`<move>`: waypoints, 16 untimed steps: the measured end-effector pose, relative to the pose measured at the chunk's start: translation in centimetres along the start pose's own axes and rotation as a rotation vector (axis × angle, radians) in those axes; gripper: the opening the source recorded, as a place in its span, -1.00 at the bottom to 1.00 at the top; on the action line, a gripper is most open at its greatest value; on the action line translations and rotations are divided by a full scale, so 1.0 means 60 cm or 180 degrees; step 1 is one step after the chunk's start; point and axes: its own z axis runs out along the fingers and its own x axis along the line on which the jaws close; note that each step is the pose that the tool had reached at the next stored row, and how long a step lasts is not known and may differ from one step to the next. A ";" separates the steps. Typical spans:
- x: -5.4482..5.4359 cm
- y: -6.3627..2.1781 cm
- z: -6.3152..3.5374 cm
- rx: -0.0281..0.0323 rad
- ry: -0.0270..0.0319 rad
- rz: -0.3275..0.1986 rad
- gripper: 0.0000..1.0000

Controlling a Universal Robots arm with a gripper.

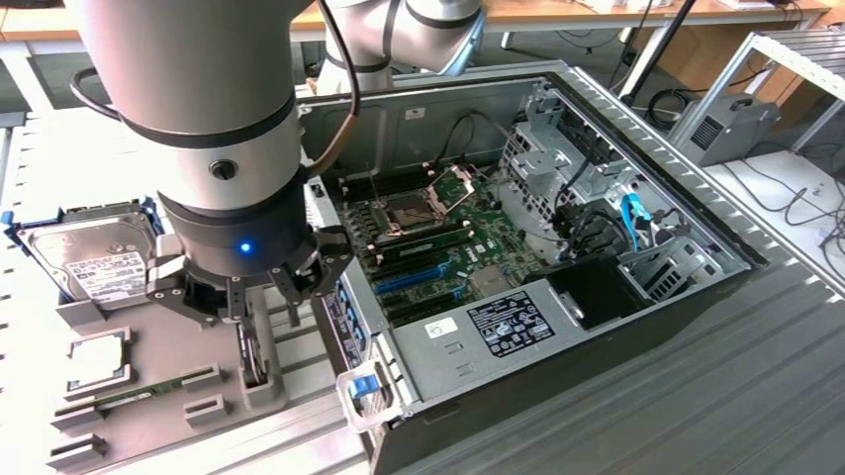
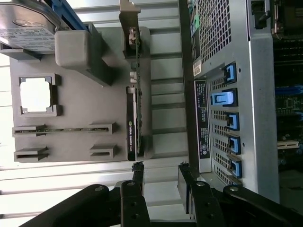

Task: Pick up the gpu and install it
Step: 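Pick up the gpu and move the gpu toward the slot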

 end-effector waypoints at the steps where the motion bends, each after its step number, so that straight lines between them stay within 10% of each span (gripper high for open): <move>1: 0.001 0.000 0.001 0.0000 0.0000 0.0000 -0.16; 16: 0.009 -0.001 0.013 0.0000 0.0000 0.0000 -0.16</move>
